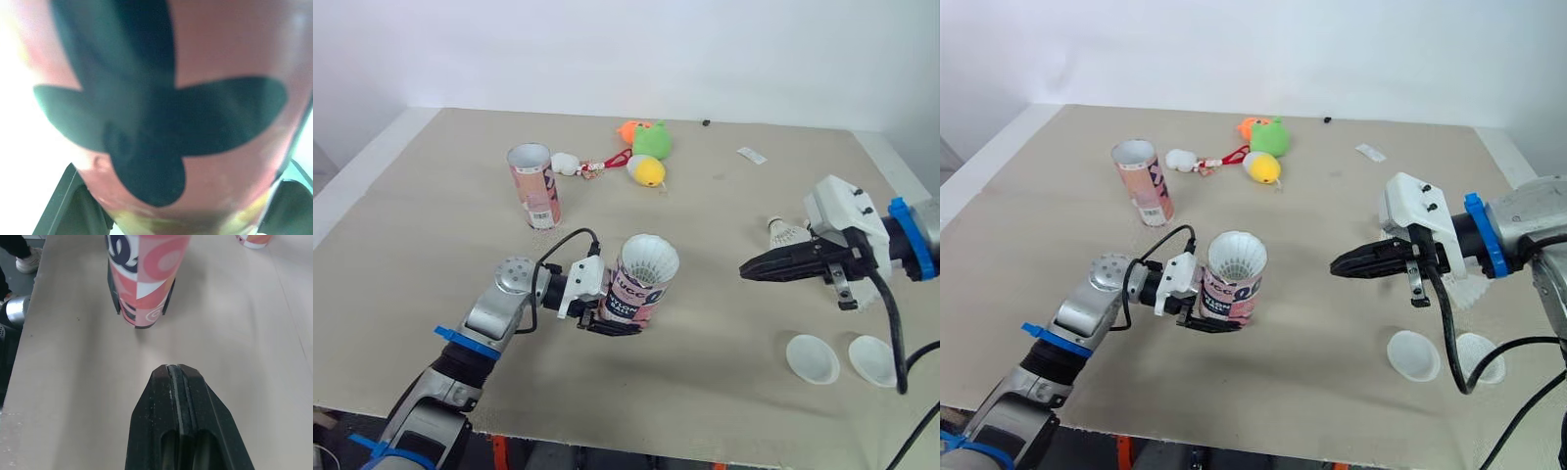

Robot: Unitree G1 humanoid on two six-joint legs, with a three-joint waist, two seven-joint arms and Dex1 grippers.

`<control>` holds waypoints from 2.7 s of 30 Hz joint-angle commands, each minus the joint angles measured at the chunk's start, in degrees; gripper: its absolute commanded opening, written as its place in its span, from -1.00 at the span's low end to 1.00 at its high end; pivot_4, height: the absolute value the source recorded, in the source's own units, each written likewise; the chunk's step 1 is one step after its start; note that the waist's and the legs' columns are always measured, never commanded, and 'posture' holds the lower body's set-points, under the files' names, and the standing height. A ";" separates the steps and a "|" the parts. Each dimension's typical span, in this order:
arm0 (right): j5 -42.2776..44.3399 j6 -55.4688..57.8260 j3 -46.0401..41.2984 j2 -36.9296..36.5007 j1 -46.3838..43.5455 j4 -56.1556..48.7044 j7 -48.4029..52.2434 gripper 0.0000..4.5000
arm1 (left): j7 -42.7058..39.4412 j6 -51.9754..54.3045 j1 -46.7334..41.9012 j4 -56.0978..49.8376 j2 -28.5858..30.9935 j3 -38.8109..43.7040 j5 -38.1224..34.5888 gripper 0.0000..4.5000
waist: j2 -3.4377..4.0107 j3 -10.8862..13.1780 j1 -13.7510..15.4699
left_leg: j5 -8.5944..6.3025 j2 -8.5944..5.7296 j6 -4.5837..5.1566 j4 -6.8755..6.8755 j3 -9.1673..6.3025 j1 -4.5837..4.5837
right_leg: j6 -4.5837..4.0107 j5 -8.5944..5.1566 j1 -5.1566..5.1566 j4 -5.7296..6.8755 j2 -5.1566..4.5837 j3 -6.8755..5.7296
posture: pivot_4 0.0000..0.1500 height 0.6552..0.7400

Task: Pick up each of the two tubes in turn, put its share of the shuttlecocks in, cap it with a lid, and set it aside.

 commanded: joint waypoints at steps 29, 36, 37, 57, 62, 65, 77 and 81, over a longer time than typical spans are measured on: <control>-18.06 -24.87 3.84 -7.87 19.10 20.24 1.49 0.29 | 2.65 -22.34 -0.09 17.45 -8.80 -2.38 3.25 0.27 | 0.01 0.01 0.08 | 0.01 -0.12 0.02 0.02 0.03 0.04 | 0.12 -0.03 0.06 0.00 -0.02 0.12 | 1.00 0.82; -21.44 -29.23 6.50 -6.94 20.75 23.38 1.00 0.29 | 2.89 -23.89 0.82 17.91 -8.62 -2.55 3.63 0.27 | 0.05 -0.02 0.07 | 0.01 -0.13 0.03 0.03 0.07 0.10 | 0.14 -0.02 0.10 0.01 -0.03 0.18 | 1.00 0.82; -21.95 -29.64 7.07 -6.59 20.60 23.84 0.76 0.29 | 3.00 -23.91 0.93 17.89 -8.65 -2.53 3.58 0.27 | 0.05 -0.02 0.06 | 0.01 -0.13 0.03 0.03 0.08 0.11 | 0.14 -0.01 0.11 0.01 -0.03 0.20 | 1.00 0.82; -17.49 -26.23 8.74 -3.40 13.25 17.35 3.83 -0.97 | 3.15 -23.32 1.08 19.04 -7.86 -3.63 4.66 0.27 | 0.02 -0.04 0.02 | 0.14 -0.13 0.17 0.20 0.05 0.25 | 0.30 0.20 0.32 0.00 0.09 0.37 | 1.00 0.82; -4.79 -13.14 7.19 -0.15 0.43 7.04 3.80 -0.97 | 2.23 -23.38 0.13 21.12 -7.31 -4.48 5.63 0.27 | 0.21 -0.08 -0.28 | 0.15 -0.12 0.19 0.20 0.09 0.24 | 0.25 0.34 0.22 0.00 0.11 0.49 | 1.00 0.82; -0.92 -8.14 9.09 2.15 -9.65 3.96 3.61 -0.97 | 0.70 -22.28 -0.31 22.42 -6.28 -5.84 6.47 0.27 | 0.10 -0.06 -0.21 | 0.24 -0.08 0.23 0.20 -0.09 0.25 | 0.24 0.36 0.30 -0.03 0.24 0.41 | 1.00 0.82; -11.45 -14.36 25.69 17.06 -37.55 11.28 6.39 -0.97 | -3.00 -14.89 -1.23 21.14 -5.35 -5.97 4.03 0.27 | 0.05 -0.10 -1.06 | 0.24 0.11 0.21 0.09 0.01 0.21 | 0.03 0.42 0.15 -0.05 0.30 0.27 | 1.00 0.82; -15.81 -19.86 29.39 20.32 -39.97 13.61 7.85 -0.97 | -3.05 -13.95 -1.30 20.60 -5.11 -5.55 3.86 0.27 | 0.05 -0.10 -1.25 | 0.24 0.09 0.21 0.08 -0.02 0.16 | 0.04 0.41 0.12 -0.04 0.28 0.26 | 1.00 0.82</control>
